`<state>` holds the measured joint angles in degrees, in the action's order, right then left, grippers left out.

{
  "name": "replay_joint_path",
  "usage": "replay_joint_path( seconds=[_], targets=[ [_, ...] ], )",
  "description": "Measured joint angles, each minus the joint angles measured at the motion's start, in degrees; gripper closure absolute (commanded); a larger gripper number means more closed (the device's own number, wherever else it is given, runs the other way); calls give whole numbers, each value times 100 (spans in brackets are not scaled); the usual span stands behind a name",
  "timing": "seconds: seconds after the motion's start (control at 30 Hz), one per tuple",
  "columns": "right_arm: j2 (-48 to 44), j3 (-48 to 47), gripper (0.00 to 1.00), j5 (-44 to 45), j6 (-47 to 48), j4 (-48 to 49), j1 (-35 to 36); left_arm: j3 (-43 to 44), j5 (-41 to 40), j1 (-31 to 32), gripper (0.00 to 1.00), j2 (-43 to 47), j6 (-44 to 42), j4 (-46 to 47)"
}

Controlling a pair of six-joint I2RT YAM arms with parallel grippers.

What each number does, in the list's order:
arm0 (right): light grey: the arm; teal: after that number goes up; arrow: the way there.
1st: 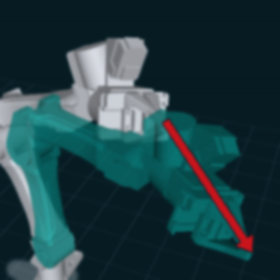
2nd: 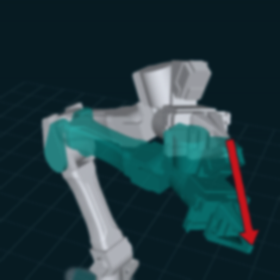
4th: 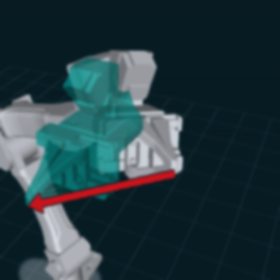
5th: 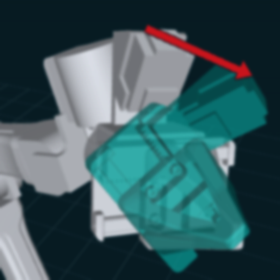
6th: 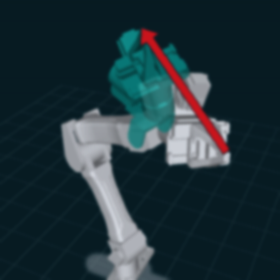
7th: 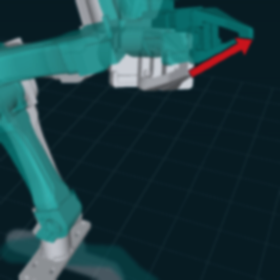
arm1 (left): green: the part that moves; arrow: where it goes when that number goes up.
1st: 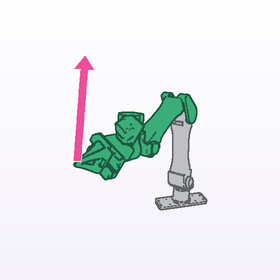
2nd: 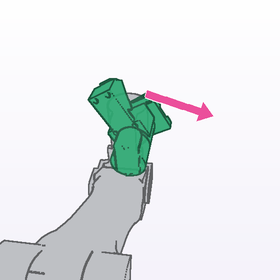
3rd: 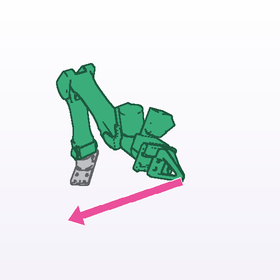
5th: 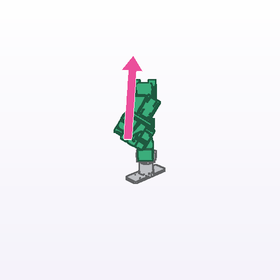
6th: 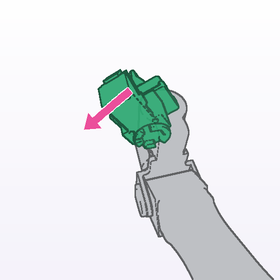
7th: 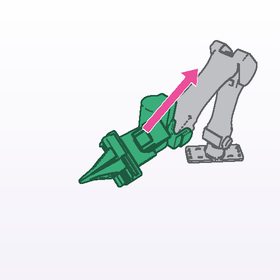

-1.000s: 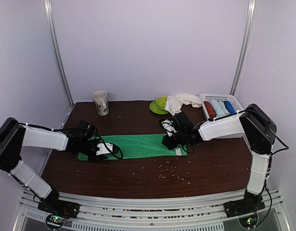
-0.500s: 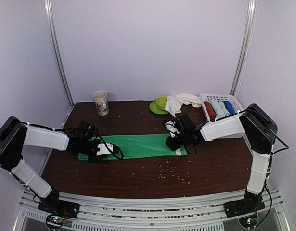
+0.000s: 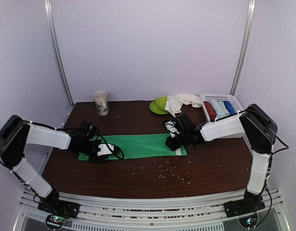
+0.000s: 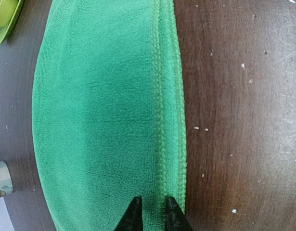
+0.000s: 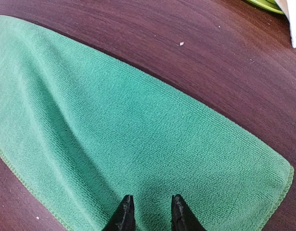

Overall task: Roll the towels
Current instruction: Adjust the towel at the center of the board.

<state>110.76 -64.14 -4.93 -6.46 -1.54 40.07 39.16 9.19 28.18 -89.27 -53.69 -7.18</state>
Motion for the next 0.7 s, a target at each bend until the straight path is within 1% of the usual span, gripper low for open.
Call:
replay_joint_path(
  seconds=[0.03, 0.13, 0.17, 0.33, 0.57, 0.7],
  targets=[
    [0, 0, 73, 0, 0, 0, -2, 0, 2, 0, 86, 0, 0, -9],
    [0, 0, 73, 0, -2, 0, -9, 0, 0, 0, 99, 0, 0, -31],
    [0, 0, 73, 2, -2, 0, -11, 0, 2, 0, 100, 0, -4, -37],
    [0, 0, 73, 9, -24, -2, -33, 2, 4, 0, 100, 0, -20, -70],
    [0, 0, 73, 11, -59, -2, -37, 85, 2, 0, 88, -2, -44, -168],
    [0, 0, 73, 11, -70, -4, -44, 142, 4, 0, 87, -44, -48, -251]
  ],
)
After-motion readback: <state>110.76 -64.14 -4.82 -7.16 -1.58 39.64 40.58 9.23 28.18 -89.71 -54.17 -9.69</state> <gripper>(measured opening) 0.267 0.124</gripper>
